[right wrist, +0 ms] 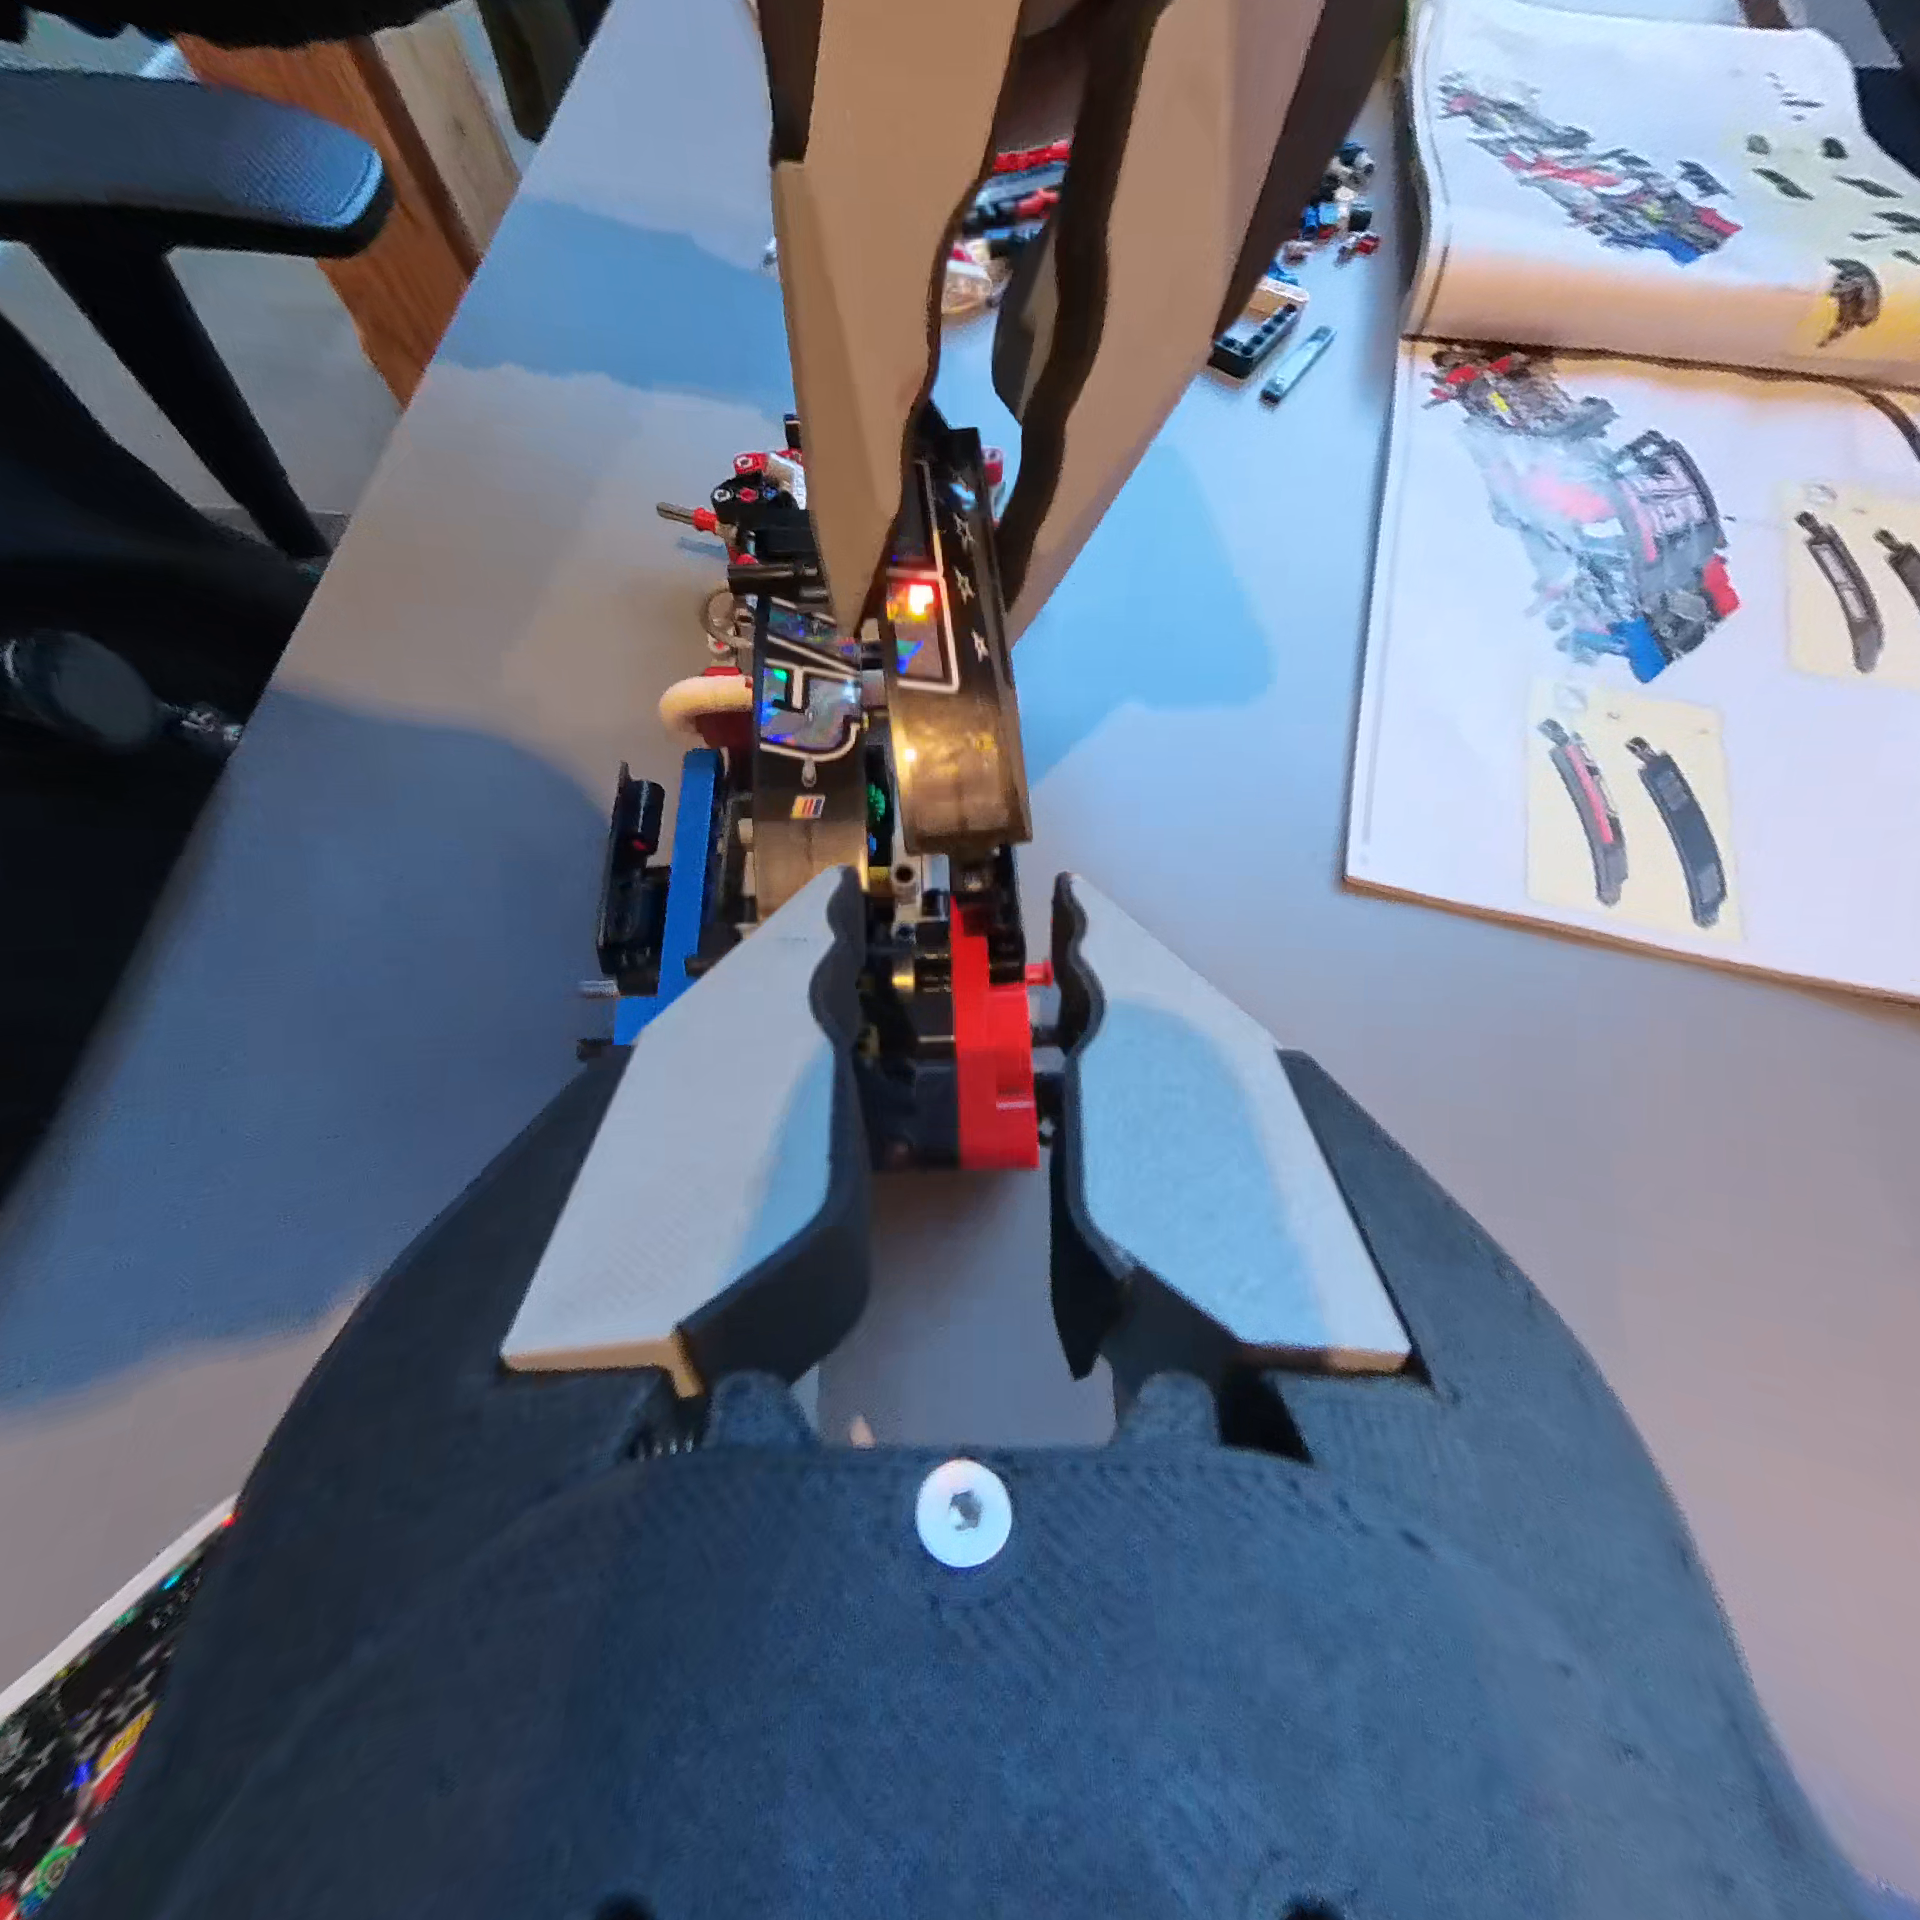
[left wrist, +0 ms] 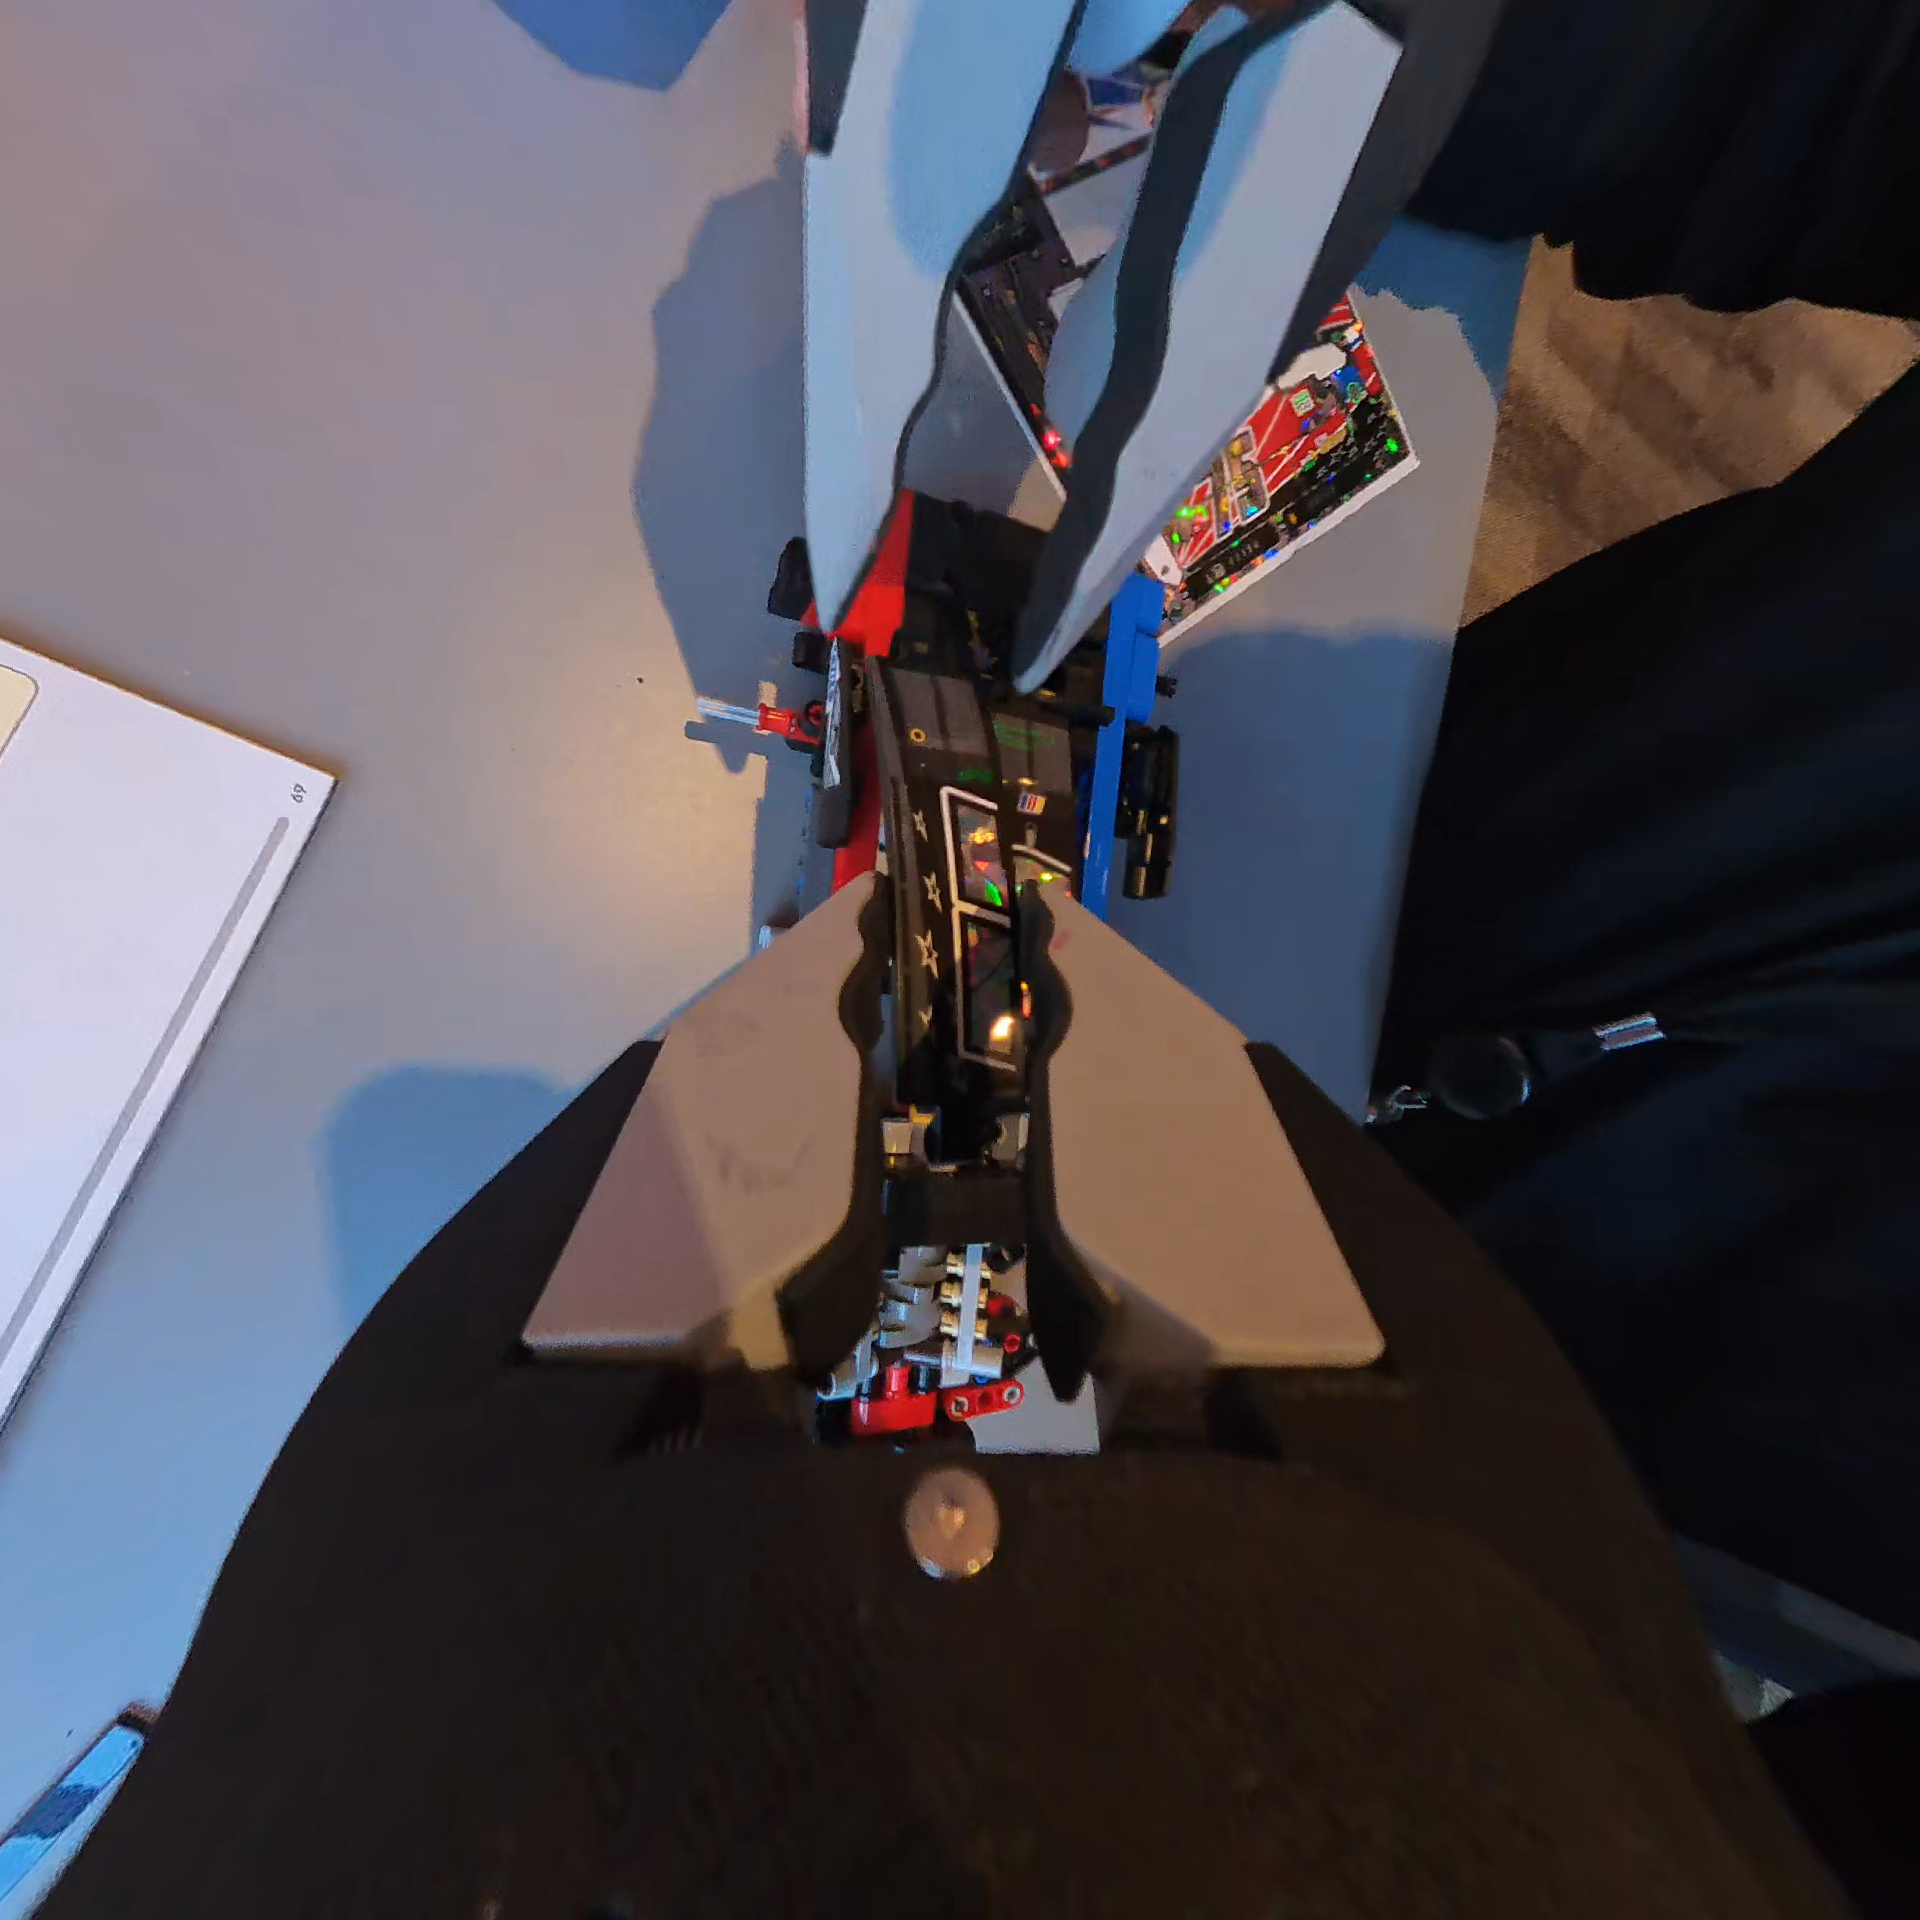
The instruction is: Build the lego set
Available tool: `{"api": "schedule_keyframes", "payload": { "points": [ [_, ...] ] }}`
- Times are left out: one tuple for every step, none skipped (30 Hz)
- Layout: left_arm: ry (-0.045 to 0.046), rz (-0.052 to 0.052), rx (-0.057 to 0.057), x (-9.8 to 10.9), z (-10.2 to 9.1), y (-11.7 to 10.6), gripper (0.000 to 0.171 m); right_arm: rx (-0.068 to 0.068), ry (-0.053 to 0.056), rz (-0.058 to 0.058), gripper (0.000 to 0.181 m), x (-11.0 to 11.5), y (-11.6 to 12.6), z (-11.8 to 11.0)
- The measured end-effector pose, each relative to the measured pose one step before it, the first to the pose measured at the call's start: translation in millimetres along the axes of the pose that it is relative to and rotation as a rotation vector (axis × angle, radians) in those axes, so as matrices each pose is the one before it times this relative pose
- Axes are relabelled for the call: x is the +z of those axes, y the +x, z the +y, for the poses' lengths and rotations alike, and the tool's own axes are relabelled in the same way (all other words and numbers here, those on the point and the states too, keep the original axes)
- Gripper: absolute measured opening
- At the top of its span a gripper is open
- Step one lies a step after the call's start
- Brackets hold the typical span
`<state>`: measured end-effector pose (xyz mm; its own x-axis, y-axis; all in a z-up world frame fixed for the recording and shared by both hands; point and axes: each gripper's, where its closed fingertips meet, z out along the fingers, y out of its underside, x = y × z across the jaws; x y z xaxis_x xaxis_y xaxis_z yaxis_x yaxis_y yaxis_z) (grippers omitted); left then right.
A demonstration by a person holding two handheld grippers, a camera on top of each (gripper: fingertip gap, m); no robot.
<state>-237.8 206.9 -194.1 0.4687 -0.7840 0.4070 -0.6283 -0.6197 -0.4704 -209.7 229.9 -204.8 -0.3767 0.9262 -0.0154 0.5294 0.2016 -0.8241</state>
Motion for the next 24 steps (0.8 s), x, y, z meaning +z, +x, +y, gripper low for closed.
{"api": "schedule_keyframes", "payload": {
  "points": [
    [-0.00420, 0.0005, -0.0008, -0.18, -0.68, 0.60, 0.021, -0.0034, -0.0046, 0.0045, 0.031, 2.86, 1.58, -1.08],
    [-0.00301, -0.0008, 0.0020, 0.10, -0.79, 0.68, 0.021, -0.0024, -0.0033, 0.0031, 0.032, 2.65, 1.02, -0.94],
    [-0.00466, 0.0026, 0.0031, 0.56, -0.52, 1.02, 0.021, -0.0022, 0.0005, -0.0042, 0.031, 2.20, -0.49, -1.34],
    [-0.00626, 0.0000, 0.0019, 0.83, -0.13, 0.46, 0.021, -0.0042, 0.0042, -0.0046, 0.028, 1.47, -1.19, -1.77],
    [-0.00646, -0.0077, -0.0010, 0.80, 0.08, -1.20, 0.021, -0.0054, 0.0002, -0.0004, 0.024, 1.07, -0.85, -0.88],
    [-0.00749, -0.0048, -0.0028, 0.52, 0.64, -1.10, 0.021, -0.0054, -0.0052, 0.0082, 0.022, 0.57, 0.43, 0.32],
    [-0.00222, -0.0051, -0.0017, 0.22, 0.23, -1.18, 0.021, -0.0040, -0.0015, 0.0093, 0.022, 0.41, 0.62, 0.44],
    [0.00114, 0.0021, -0.0019, 0.12, 0.00, 0.17, 0.021, 0.0027, 0.0032, 0.0005, 0.022, -0.05, -0.12, 0.11],
    [0.00442, -0.0007, -0.0022, 0.25, -0.55, 0.01, 0.021, 0.0122, 0.0045, -0.0061, 0.022, -0.32, -0.24, 0.07],
    [0.00413, -0.0078, -0.0015, 0.28, -0.58, -0.99, 0.021, 0.0189, 0.0088, -0.0101, 0.022, -0.52, -0.09, -0.24],
    [0.00423, -0.0145, 0.0056, 0.52, -0.80, -1.12, 0.022, 0.0245, 0.0119, -0.0139, 0.022, -0.77, 0.13, -0.74],
    [0.00243, -0.0183, 0.0166, 0.84, -0.66, -0.45, 0.024, 0.0273, 0.0145, -0.0171, 0.022, -1.06, 0.01, -1.25],
    [-0.00049, -0.0224, 0.0232, 1.12, -0.48, -0.12, 0.028, 0.0268, 0.0145, -0.0163, 0.022, -1.25, 0.19, -1.33],
    [-0.00456, -0.0315, 0.0280, 1.27, -0.25, -0.82, 0.031, 0.0256, 0.0101, -0.0140, 0.022, -1.12, 0.44, -0.79],
    [-0.00535, -0.0426, 0.0312, 1.33, -0.35, -2.18, 0.032, 0.0234, 0.0049, -0.0125, 0.022, -0.89, 0.52, -0.17],
    [-0.00754, -0.0399, 0.0345, 1.29, -0.19, -1.89, 0.032, 0.0197, 0.0020, -0.0127, 0.022, -0.82, 0.12, 0.19],
    [-0.00702, -0.0329, 0.0337, 1.31, -0.39, -1.32, 0.031, 0.0150, 0.0018, -0.0128, 0.022, -0.53, -0.19, 0.22],
    [-0.00334, -0.0263, 0.0271, 1.03, -1.12, -1.09, 0.031, 0.0110, -0.0009, -0.0091, 0.022, -0.28, 0.04, 0.67],
    [-0.00384, -0.0187, 0.0166, 0.94, -1.17, -1.10, 0.031, 0.0076, -0.0037, -0.0044, 0.022, 0.07, 0.33, 1.23],
    [-0.00697, -0.0047, 0.0084, 0.98, -0.69, -0.03, 0.032, 0.0043, -0.0034, -0.0031, 0.022, 0.35, 0.20, 1.17],
    [-0.00568, 0.0070, 0.0029, 0.97, -0.70, 0.86, 0.033, 0.0017, -0.0027, -0.0028, 0.022, 0.60, -0.24, 0.90],
    [-0.00063, 0.0116, -0.0004, 1.12, -1.17, 1.00, 0.033, -0.0007, -0.0026, -0.0005, 0.022, 0.80, -0.33, 0.58],
    [0.00088, 0.0104, -0.0015, 1.06, -1.32, 0.72, 0.032, -0.0031, -0.0041, 0.0013, 0.022, 0.93, -0.34, 0.65],
    [-0.00016, 0.0106, -0.0009, 0.98, -1.12, 1.02, 0.033, -0.0047, -0.0064, 0.0025, 0.022, 0.75, -0.07, 0.73]
  ]
}}
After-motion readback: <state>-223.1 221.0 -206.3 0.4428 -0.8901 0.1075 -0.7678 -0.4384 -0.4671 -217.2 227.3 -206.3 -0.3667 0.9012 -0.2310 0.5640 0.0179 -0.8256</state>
